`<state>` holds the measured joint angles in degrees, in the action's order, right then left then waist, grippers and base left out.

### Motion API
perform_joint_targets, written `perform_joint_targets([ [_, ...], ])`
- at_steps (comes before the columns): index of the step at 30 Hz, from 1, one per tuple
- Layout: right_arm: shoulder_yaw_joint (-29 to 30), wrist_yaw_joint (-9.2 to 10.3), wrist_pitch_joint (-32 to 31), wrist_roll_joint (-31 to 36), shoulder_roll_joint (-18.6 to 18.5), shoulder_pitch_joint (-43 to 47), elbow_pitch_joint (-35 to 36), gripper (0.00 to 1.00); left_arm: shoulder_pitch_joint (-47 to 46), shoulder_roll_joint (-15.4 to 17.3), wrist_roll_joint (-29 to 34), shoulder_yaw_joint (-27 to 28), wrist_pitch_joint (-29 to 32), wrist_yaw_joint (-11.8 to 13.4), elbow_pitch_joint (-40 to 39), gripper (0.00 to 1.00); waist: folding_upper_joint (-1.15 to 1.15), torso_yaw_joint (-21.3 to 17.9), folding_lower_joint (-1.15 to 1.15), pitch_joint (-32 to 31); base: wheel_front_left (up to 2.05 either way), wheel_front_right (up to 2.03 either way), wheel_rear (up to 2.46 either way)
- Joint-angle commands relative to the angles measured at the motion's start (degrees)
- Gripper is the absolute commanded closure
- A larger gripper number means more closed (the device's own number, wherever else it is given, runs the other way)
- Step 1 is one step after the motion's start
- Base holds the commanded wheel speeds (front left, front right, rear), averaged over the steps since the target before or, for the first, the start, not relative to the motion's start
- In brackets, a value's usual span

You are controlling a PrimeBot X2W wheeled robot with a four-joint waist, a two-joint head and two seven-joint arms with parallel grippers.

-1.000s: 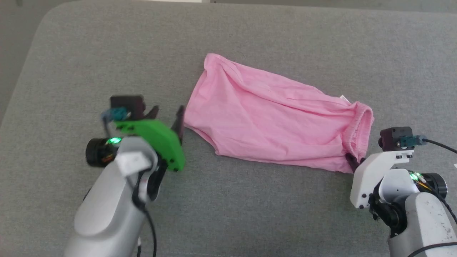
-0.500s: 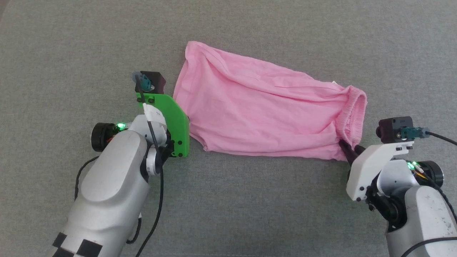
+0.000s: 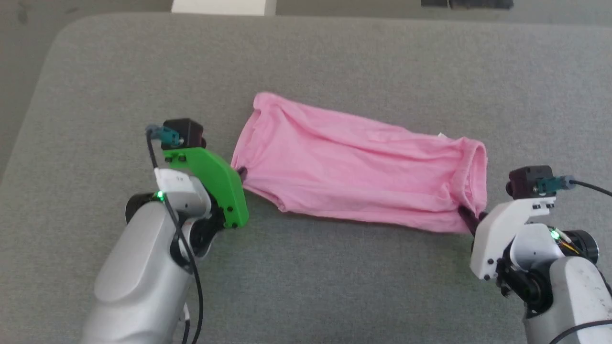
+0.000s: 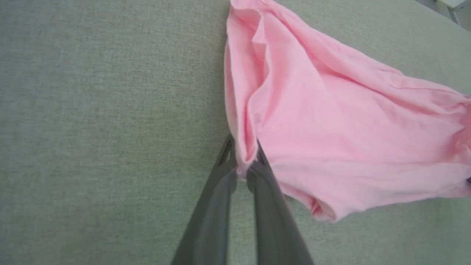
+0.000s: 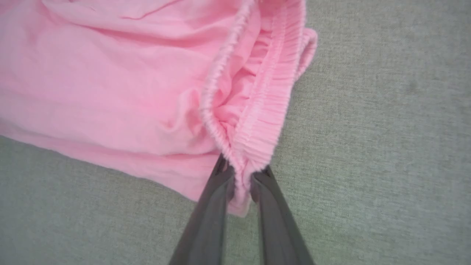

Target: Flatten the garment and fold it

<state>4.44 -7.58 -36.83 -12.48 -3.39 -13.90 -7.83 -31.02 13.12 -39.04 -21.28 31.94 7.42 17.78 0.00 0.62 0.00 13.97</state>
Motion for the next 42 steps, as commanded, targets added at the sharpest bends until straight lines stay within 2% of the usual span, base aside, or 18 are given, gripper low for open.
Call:
perform_joint_targets([
  [1,0.0,0.09,-1.1,-0.8,-1.0,1.0,0.6,1.00,2.2,0.9,-0.7,0.2,0.1,0.6,-1.6,1.00,0.00,1.9,0.00,-3.2,0.00,0.00,0.00],
  [9,0.5,0.09,-7.2,-3.8,-4.2,5.3,1.7,1.00,15.5,1.0,-3.2,0.7,0.4,4.0,-9.6,1.00,0.00,3.0,0.00,-5.3,0.00,0.00,0.00],
  [12,1.2,0.09,-8.5,-3.8,-4.6,7.1,1.4,1.00,20.1,0.1,-4.2,0.4,-0.1,5.0,-10.3,1.00,0.00,3.3,0.00,-5.3,0.00,0.00,0.00],
  [17,1.8,0.09,-8.9,-3.2,-4.6,9.3,-0.1,1.00,23.5,-0.9,-4.8,0.2,-1.6,5.3,-8.0,1.00,0.00,3.5,0.00,-5.6,0.00,0.00,0.00],
  [18,1.7,0.09,-8.8,-3.1,-4.4,9.6,-0.6,1.00,23.7,-1.0,-4.8,0.3,-2.1,5.4,-7.2,0.83,0.00,3.4,0.00,-5.6,0.00,0.00,0.00],
  [19,1.8,0.09,-8.6,-3.2,-4.2,9.7,-1.0,1.00,23.7,-1.1,-4.9,0.4,-2.2,5.3,-6.7,0.51,0.00,3.4,0.00,-5.7,0.00,0.00,0.00],
  [20,1.3,0.09,-7.1,-3.2,-3.9,9.8,-1.4,0.00,23.3,-1.1,-5.3,1.0,-3.1,5.1,-6.1,0.00,0.00,3.2,0.00,-6.0,0.00,0.00,0.00],
  [25,0.4,0.09,-7.3,-6.1,-4.7,10.2,1.4,0.00,22.6,0.0,-6.0,3.8,-5.3,5.1,-9.7,0.00,0.00,3.0,0.00,-6.8,0.00,0.00,0.00],
  [29,1.3,0.09,-8.9,-7.3,-6.3,10.3,6.9,0.00,22.1,1.5,-5.2,7.4,-10.4,5.2,-14.5,0.00,0.00,2.8,0.00,-7.1,0.00,0.00,0.00],
  [34,3.2,0.09,-8.7,-7.3,-5.9,8.5,11.0,0.00,21.5,3.4,1.4,9.7,-23.6,4.2,-18.2,0.00,0.00,2.5,0.00,-6.3,0.00,0.00,0.00],
  [39,2.1,0.09,-8.0,-6.8,-5.2,6.4,9.0,0.00,20.9,3.9,8.6,9.7,-41.0,0.9,-18.3,0.00,0.00,2.6,0.00,-4.8,0.00,0.00,0.00],
  [42,1.8,0.09,-6.9,-5.1,-5.2,5.3,6.0,0.00,20.6,3.4,11.7,9.6,-46.0,-0.5,-17.0,0.00,0.00,2.9,0.00,-3.8,0.00,0.00,0.00],
])
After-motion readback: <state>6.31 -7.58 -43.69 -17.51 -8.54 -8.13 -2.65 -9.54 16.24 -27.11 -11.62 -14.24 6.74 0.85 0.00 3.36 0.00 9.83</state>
